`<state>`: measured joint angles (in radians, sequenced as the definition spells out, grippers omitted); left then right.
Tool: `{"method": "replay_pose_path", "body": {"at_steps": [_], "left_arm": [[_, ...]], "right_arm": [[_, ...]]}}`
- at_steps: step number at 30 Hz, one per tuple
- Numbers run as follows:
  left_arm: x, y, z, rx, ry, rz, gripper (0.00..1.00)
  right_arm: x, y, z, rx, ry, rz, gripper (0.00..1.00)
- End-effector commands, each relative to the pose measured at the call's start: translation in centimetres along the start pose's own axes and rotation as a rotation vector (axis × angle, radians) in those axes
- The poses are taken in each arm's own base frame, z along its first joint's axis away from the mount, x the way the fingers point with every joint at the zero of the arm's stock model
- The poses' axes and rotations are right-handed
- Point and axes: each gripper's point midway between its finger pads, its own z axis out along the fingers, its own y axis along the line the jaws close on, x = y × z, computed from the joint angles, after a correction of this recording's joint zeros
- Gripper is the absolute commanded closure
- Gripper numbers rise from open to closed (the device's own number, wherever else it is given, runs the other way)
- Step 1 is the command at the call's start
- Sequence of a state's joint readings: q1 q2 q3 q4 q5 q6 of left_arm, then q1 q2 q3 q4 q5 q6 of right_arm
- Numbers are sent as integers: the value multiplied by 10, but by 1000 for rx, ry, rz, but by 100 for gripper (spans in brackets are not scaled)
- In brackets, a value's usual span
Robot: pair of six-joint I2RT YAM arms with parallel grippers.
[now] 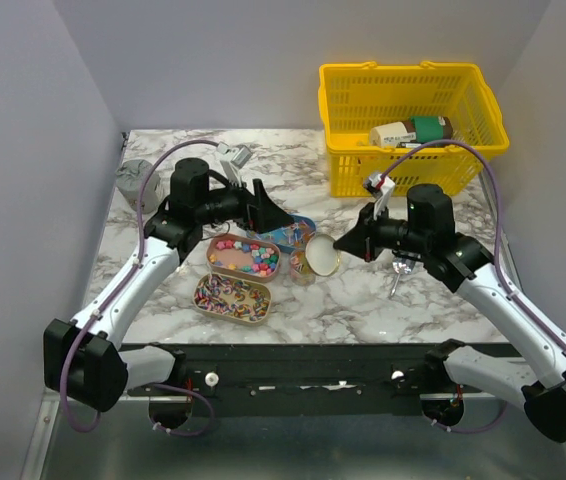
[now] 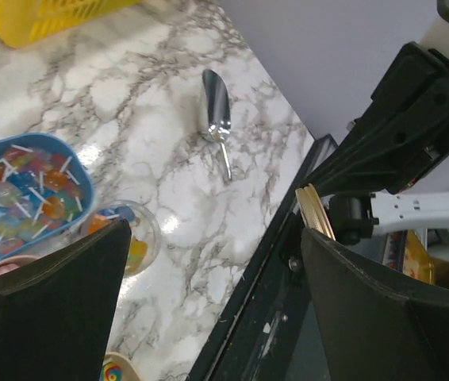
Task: Pack the candies
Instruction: Pick up the bottle lid at the center of the board.
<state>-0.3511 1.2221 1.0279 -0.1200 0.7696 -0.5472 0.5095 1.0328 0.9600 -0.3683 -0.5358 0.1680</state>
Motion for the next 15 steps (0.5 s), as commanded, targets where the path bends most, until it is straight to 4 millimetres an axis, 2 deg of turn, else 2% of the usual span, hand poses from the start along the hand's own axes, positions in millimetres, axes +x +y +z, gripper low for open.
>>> {"method": "replay_pose_path", "body": {"at_steps": [1,4,8,12,15], "left_arm": [[9,-39,9,159,31,55,1],[17,-58,17,225,59,75,2],[33,-62,24,243,107,71,5],[57,-62,29,272,193,51,18],[66,-66,28,300,239,40,25]], "right_arm": [[11,25,-2,-86,40,22,99],[14,28,3,-79,57,23,99],[10,26,4,-61,44,10,99],[3,23,3,-38,28,-13,99],[1,20,3,-23,23,-21,99]]}}
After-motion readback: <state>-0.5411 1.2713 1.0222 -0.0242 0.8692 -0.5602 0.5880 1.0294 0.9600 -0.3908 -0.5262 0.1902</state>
